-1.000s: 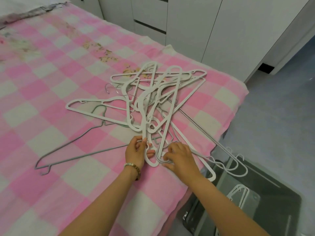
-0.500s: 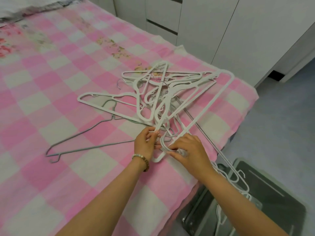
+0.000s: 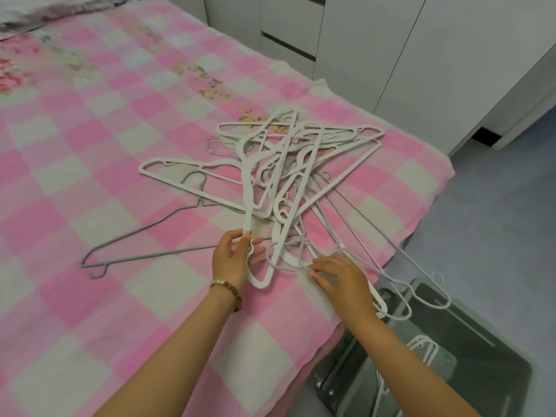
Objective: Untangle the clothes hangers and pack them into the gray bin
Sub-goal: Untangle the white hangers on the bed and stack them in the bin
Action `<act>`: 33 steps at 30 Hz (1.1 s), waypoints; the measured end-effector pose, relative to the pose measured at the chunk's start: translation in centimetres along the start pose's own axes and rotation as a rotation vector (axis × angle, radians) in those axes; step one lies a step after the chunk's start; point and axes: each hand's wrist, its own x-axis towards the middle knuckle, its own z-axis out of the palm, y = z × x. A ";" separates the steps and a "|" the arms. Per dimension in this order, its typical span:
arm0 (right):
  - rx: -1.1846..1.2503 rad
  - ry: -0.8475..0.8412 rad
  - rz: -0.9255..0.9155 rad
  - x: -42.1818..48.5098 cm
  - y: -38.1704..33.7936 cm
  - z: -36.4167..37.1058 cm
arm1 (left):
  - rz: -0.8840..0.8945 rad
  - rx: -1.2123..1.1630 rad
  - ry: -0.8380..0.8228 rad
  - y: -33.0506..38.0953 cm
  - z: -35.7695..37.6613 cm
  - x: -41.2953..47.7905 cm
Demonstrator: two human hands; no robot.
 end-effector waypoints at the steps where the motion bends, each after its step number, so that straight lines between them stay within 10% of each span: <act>1: 0.009 0.006 0.011 0.2 -0.1 0.4 | 0.001 0.003 0.002 -0.3 -0.4 -0.5; 13: -0.149 -0.052 -0.131 -0.6 -1.3 3.1 | -0.033 -0.171 0.081 -2.6 -2.0 -3.9; 25: 0.228 -0.024 0.158 4.1 -8.4 5.8 | 0.134 -0.033 0.073 -4.0 -1.6 -5.4; 33: 0.428 0.042 0.039 0.1 -4.5 3.1 | 0.116 -0.245 0.132 -0.8 -3.9 -4.0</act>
